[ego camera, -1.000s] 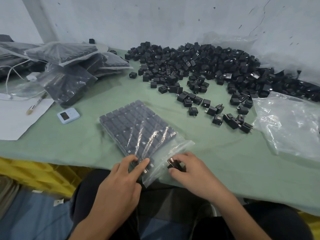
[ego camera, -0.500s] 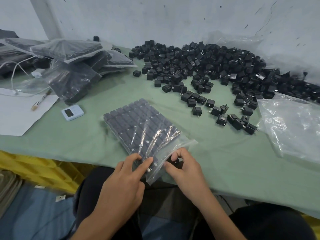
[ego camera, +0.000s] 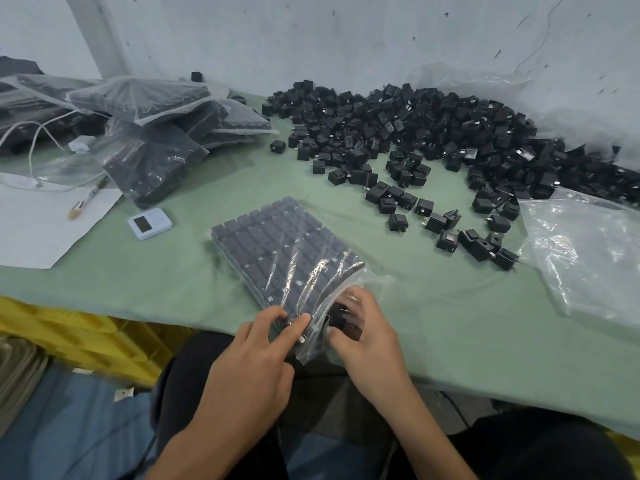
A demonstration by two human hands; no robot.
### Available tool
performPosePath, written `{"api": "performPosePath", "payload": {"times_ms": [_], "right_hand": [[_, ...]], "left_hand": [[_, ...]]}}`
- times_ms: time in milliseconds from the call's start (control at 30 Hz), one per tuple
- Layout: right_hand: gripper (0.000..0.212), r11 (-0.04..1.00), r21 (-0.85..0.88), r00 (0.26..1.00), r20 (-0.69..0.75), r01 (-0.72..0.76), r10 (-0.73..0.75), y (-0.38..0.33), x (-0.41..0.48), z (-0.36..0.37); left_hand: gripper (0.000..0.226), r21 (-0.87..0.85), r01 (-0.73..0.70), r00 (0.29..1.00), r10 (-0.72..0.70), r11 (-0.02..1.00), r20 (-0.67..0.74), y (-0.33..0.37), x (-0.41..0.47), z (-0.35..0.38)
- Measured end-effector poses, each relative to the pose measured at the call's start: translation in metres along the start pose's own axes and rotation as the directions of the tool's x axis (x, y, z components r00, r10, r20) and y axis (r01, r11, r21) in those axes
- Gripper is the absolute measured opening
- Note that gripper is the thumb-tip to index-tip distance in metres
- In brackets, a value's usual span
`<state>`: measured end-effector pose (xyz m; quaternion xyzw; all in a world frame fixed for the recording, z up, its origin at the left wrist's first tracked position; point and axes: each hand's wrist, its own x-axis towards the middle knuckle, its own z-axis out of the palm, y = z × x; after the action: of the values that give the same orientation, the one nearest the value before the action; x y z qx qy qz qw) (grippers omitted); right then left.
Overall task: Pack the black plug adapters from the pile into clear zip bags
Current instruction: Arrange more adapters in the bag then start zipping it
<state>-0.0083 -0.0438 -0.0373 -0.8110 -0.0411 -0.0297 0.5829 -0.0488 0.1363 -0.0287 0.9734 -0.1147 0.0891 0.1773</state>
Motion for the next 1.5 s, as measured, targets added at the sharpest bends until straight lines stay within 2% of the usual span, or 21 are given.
{"api": "performPosePath", "payload": {"times_ms": [133, 300, 533, 633, 733, 900, 1033, 1100, 1167, 1200, 1300, 1367, 1400, 1433, 1500], "right_hand": [[0.035, 0.998, 0.068, 1.0, -0.018, 0.018, -0.016, 0.006, 0.002, 0.01], [0.026, 0.99, -0.125, 0.998, -0.012, 0.066, -0.068, 0.008, 0.002, 0.008], [0.02, 0.997, 0.082, 0.998, -0.065, 0.007, -0.002, 0.01, 0.003, 0.01], [0.025, 0.999, 0.03, 0.999, -0.042, -0.026, 0.028, 0.011, 0.007, 0.008], [0.028, 0.999, -0.013, 0.998, -0.046, -0.038, 0.037, 0.011, 0.01, 0.008], [0.017, 0.999, -0.011, 0.995, -0.091, -0.041, 0.04, 0.012, 0.008, 0.009], [0.009, 0.995, 0.081, 0.991, -0.111, -0.061, 0.07, 0.01, 0.008, 0.009], [0.008, 0.993, 0.094, 0.997, -0.019, -0.069, 0.072, 0.01, 0.007, 0.001], [0.016, 0.996, 0.034, 0.993, 0.085, -0.088, 0.084, 0.007, 0.008, -0.017], [0.021, 0.995, -0.005, 0.992, 0.071, -0.101, 0.101, 0.007, 0.012, -0.03], [0.024, 0.962, -0.261, 0.981, -0.192, -0.081, 0.03, 0.009, 0.046, -0.081], [0.026, 0.859, -0.503, 0.94, -0.329, -0.092, -0.092, 0.012, 0.081, -0.114], [0.03, 0.795, -0.593, 0.93, -0.35, -0.126, -0.113, 0.016, 0.099, -0.128], [0.034, 0.734, -0.657, 0.934, -0.345, -0.172, -0.09, 0.022, 0.116, -0.139], [0.04, 0.637, -0.728, 0.955, -0.295, -0.254, 0.044, 0.035, 0.14, -0.152]], "left_hand": [[0.07, 0.001, 0.004, 1.0, -0.004, 1.0, 0.004, 0.0, 0.0, -0.001], [0.07, -0.003, 0.016, 1.0, -0.016, 1.0, 0.012, 0.002, 0.0, -0.003], [0.066, -0.006, 0.029, 0.999, -0.029, 1.0, 0.036, 0.003, 0.0, -0.004], [0.063, 0.001, 0.026, 1.0, -0.026, 1.0, 0.012, 0.003, 0.002, -0.004], [0.047, 0.008, -0.006, 0.999, 0.006, 1.0, -0.044, 0.003, 0.007, -0.007], [0.03, -0.076, -0.113, 0.993, 0.109, 0.991, -0.047, 0.0, 0.031, -0.008], [0.036, 0.004, -0.155, 0.988, 0.155, 0.988, -0.008, -0.003, 0.036, -0.008], [0.037, 0.033, -0.159, 0.987, 0.16, 0.987, -0.018, -0.005, 0.036, -0.007], [0.04, 0.056, -0.167, 0.985, 0.169, 0.984, -0.023, -0.006, 0.036, -0.005], [0.042, 0.064, -0.17, 0.985, 0.172, 0.983, -0.026, -0.006, 0.036, -0.005], [0.045, 0.084, -0.171, 0.984, 0.175, 0.982, -0.042, -0.007, 0.037, -0.002], [0.045, 0.075, -0.165, 0.984, 0.169, 0.983, -0.053, -0.006, 0.037, -0.001], [0.046, 0.072, -0.163, 0.984, 0.167, 0.984, -0.057, -0.006, 0.037, 0.0], [0.046, 0.07, -0.159, 0.985, 0.163, 0.985, -0.059, -0.006, 0.036, 0.0], [0.045, 0.06, -0.154, 0.985, 0.158, 0.986, -0.064, -0.005, 0.035, 0.001]]}}
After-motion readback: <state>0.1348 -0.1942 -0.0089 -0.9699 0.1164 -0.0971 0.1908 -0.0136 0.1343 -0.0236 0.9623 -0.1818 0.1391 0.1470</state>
